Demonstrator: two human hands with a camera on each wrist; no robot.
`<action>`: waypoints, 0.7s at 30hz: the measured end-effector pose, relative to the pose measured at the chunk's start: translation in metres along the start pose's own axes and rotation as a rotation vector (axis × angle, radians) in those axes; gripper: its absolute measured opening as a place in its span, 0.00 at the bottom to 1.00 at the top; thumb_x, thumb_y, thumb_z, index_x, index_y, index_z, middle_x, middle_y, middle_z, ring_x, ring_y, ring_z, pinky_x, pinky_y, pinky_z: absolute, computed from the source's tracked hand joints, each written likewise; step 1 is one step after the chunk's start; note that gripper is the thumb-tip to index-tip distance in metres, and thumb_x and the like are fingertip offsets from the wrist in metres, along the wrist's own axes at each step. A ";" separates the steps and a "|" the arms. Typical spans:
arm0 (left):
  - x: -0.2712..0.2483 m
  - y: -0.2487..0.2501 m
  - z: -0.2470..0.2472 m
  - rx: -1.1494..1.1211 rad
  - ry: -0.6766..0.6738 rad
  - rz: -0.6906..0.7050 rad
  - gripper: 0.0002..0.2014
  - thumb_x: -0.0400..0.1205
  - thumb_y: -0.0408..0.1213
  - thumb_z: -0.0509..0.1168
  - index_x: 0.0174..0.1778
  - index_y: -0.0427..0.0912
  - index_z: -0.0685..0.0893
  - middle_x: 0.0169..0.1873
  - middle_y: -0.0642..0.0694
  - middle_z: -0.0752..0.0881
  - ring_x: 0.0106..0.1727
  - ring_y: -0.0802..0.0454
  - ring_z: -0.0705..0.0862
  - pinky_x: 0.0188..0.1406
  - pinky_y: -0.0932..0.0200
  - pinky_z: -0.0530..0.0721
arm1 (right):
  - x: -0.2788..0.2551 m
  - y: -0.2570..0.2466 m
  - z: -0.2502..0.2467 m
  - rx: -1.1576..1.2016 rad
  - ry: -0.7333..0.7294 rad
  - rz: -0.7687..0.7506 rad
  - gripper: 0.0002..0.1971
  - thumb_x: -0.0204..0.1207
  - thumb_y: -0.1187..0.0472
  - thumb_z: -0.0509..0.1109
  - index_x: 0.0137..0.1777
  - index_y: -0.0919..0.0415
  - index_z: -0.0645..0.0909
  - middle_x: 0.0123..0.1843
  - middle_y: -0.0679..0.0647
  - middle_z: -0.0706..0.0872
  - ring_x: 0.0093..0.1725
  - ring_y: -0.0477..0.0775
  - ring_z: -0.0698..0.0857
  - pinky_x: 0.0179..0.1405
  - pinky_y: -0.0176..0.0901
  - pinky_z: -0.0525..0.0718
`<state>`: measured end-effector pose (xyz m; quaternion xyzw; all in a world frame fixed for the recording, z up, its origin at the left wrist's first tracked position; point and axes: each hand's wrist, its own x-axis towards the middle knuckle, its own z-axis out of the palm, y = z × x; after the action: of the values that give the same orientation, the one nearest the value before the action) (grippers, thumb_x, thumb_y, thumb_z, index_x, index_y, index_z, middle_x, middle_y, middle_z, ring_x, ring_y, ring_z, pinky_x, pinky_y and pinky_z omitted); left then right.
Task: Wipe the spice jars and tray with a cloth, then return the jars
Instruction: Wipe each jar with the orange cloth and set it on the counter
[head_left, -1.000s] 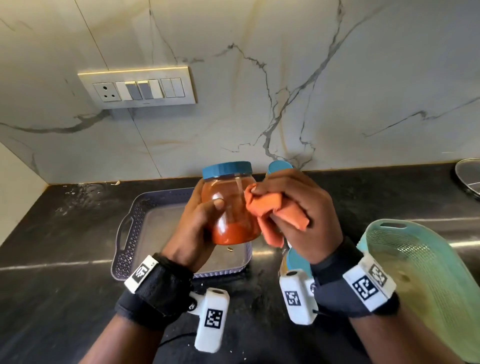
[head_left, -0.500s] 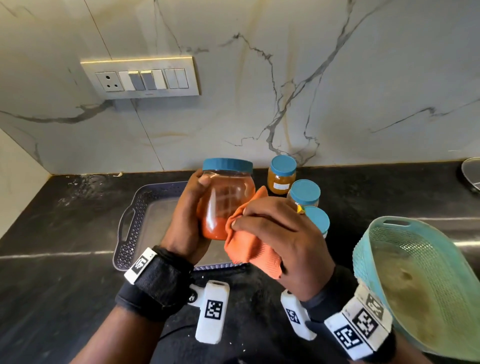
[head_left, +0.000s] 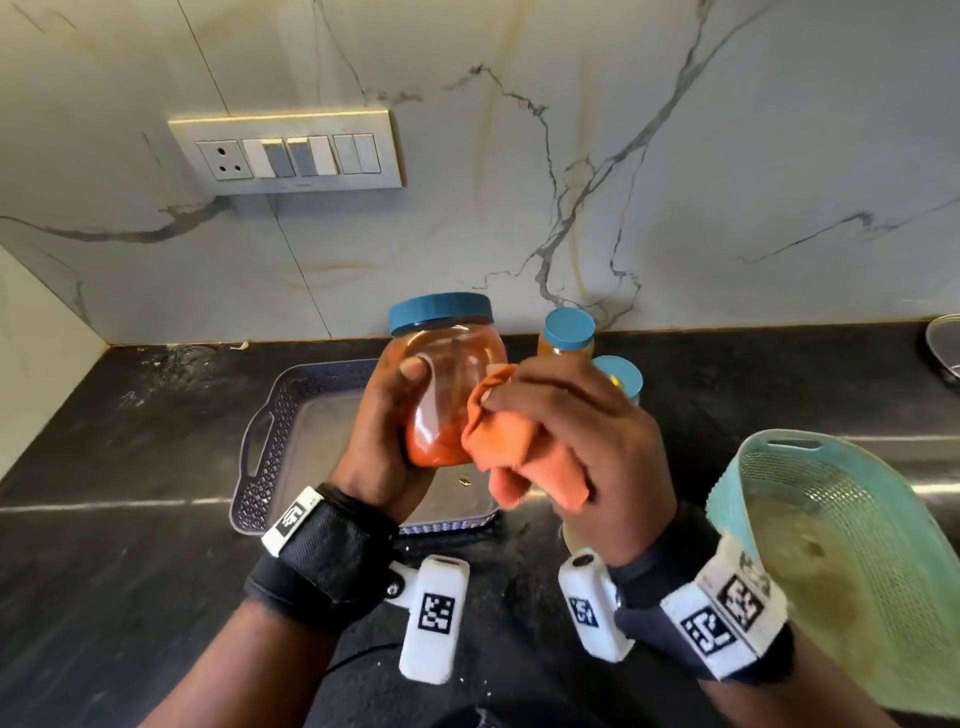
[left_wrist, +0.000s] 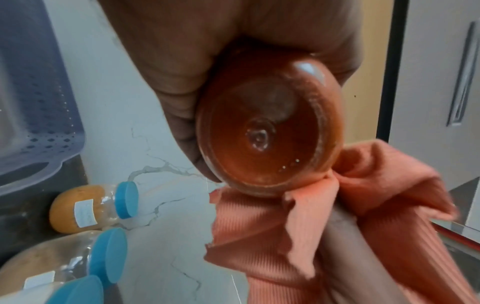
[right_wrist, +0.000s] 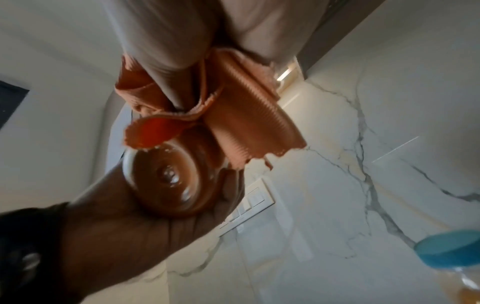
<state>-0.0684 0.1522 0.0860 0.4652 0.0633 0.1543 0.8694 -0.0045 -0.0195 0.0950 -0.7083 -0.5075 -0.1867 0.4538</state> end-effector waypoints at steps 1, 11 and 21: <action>0.000 0.000 -0.001 0.006 -0.013 0.000 0.52 0.69 0.56 0.78 0.77 0.21 0.68 0.71 0.16 0.73 0.70 0.16 0.73 0.75 0.25 0.70 | -0.006 -0.003 0.001 -0.022 -0.008 -0.027 0.18 0.69 0.62 0.84 0.58 0.62 0.89 0.59 0.57 0.87 0.59 0.56 0.87 0.57 0.47 0.86; 0.000 -0.003 -0.003 0.256 0.006 0.033 0.46 0.70 0.56 0.80 0.77 0.34 0.70 0.70 0.31 0.82 0.71 0.30 0.81 0.68 0.29 0.81 | 0.007 0.014 -0.002 -0.135 -0.093 -0.102 0.20 0.68 0.62 0.84 0.61 0.59 0.89 0.58 0.57 0.86 0.57 0.55 0.86 0.54 0.46 0.87; 0.006 -0.008 0.000 0.047 0.074 0.084 0.45 0.71 0.43 0.78 0.83 0.46 0.63 0.70 0.31 0.81 0.66 0.32 0.84 0.58 0.33 0.86 | 0.007 0.014 -0.005 -0.005 -0.009 -0.011 0.13 0.71 0.63 0.78 0.56 0.64 0.89 0.55 0.58 0.87 0.53 0.55 0.88 0.51 0.42 0.86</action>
<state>-0.0614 0.1502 0.0798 0.4819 0.0795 0.2061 0.8479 0.0120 -0.0210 0.0960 -0.7075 -0.5131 -0.1873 0.4485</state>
